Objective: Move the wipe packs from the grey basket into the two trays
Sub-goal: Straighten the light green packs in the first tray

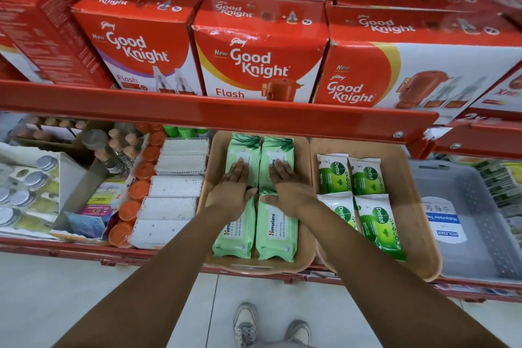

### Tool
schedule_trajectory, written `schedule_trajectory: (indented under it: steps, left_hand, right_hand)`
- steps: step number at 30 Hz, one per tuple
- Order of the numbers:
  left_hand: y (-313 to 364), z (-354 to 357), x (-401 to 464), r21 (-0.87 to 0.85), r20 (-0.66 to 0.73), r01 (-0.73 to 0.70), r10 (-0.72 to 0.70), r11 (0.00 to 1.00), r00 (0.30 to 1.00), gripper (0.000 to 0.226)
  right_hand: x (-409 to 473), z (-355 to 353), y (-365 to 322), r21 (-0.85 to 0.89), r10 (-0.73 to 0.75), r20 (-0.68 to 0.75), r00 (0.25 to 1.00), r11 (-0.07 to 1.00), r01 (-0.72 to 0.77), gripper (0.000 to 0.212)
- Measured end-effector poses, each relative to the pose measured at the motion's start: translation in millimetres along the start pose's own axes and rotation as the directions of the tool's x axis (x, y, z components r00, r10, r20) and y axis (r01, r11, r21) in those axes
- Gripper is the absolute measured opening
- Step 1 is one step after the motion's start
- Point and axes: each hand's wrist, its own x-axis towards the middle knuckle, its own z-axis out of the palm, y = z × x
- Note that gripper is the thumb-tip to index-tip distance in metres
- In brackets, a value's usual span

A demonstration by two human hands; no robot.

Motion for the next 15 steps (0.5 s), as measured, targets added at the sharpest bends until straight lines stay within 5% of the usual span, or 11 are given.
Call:
schedule_trajectory:
  steps: [15]
  left_hand:
    - [15.9,23.3,-44.7,-0.06,0.061,0.203,-0.199,0.977,0.978,0.081]
  right_hand:
    - [-40.1,31.1,-30.4,0.134,0.109,0.075,0.991,0.984,-0.118,0.097]
